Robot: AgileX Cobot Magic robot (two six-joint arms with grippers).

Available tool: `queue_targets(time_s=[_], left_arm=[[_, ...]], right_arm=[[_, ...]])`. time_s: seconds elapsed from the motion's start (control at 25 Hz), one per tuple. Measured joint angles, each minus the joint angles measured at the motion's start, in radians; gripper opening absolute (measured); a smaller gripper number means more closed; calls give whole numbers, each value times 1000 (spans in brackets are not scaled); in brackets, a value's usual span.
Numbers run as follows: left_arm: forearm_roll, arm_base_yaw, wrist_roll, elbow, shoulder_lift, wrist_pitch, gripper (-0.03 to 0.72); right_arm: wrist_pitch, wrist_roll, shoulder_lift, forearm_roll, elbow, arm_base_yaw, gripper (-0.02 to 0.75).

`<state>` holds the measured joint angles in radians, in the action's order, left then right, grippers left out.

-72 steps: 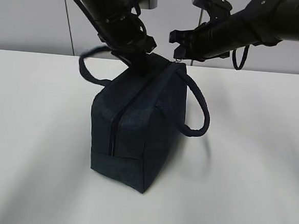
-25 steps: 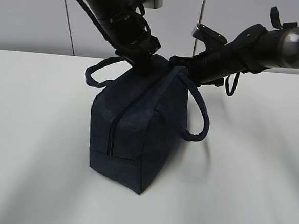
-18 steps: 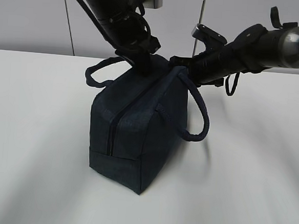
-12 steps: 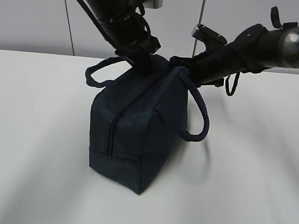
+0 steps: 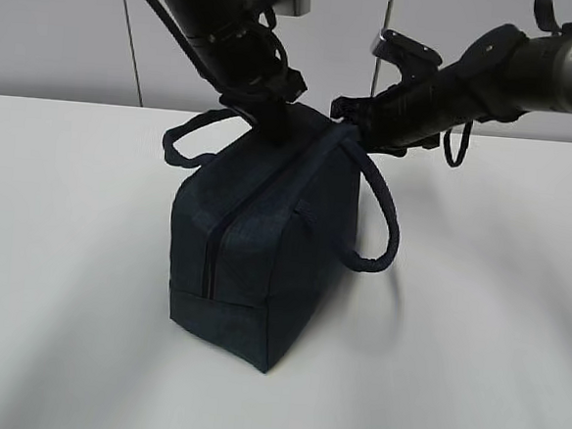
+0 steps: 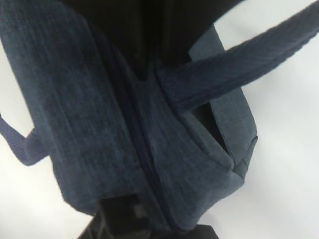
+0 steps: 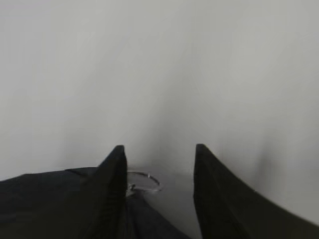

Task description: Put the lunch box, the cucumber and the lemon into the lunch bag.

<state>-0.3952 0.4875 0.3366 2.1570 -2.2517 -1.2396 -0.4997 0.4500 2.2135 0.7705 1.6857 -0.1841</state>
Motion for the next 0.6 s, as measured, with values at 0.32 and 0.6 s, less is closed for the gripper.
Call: queue_targets(time_s=[0.32,0.6], left_arm=[[8,0,-4,0,2,0,48],[47,0,-47,0,18,0,308]], right_arm=[[-17,2,-102,-84,0,0,410],[-97,-14,-231,-231,0,0,411]])
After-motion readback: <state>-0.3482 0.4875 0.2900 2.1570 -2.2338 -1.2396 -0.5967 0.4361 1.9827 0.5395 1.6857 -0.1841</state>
